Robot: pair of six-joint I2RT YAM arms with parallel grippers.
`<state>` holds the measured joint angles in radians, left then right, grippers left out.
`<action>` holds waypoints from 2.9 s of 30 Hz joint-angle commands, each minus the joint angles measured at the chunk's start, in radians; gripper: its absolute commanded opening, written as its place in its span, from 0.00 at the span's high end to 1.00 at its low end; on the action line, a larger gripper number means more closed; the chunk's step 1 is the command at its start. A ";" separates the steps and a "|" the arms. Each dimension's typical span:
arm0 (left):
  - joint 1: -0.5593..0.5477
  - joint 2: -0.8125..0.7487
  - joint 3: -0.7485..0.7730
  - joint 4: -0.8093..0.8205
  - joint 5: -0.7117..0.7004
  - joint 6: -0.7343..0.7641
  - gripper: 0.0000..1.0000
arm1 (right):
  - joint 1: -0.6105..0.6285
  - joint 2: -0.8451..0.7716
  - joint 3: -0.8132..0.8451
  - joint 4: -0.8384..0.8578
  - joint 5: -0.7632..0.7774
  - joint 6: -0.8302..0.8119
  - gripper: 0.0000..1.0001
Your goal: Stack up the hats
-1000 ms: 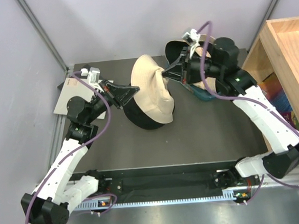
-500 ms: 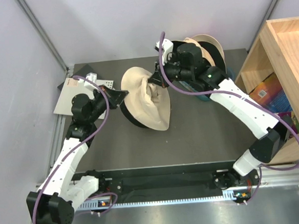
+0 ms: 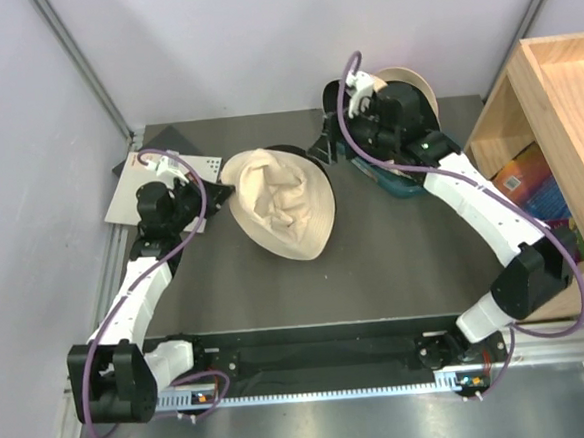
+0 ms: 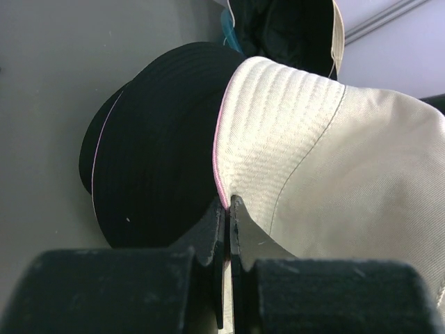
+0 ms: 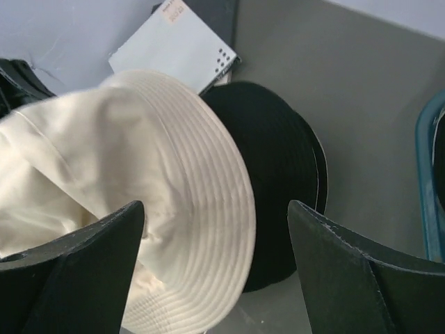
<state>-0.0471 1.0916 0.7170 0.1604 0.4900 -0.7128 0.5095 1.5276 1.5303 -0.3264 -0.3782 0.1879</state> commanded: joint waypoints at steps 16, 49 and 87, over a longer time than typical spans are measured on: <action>0.038 0.071 -0.013 0.130 0.064 0.035 1.00 | -0.147 -0.009 -0.435 0.624 -0.455 0.285 0.16; 0.038 0.094 -0.010 0.175 0.107 0.027 1.00 | -0.158 0.045 -0.449 0.690 -0.559 0.355 1.00; -0.008 0.504 0.039 0.343 0.059 0.081 1.00 | -0.285 0.183 -0.529 0.504 -0.211 0.232 1.00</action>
<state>-0.0555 1.5219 0.7368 0.5709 0.6315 -0.6807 0.2893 1.6585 1.0206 0.2558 -0.7258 0.4900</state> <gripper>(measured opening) 0.026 0.009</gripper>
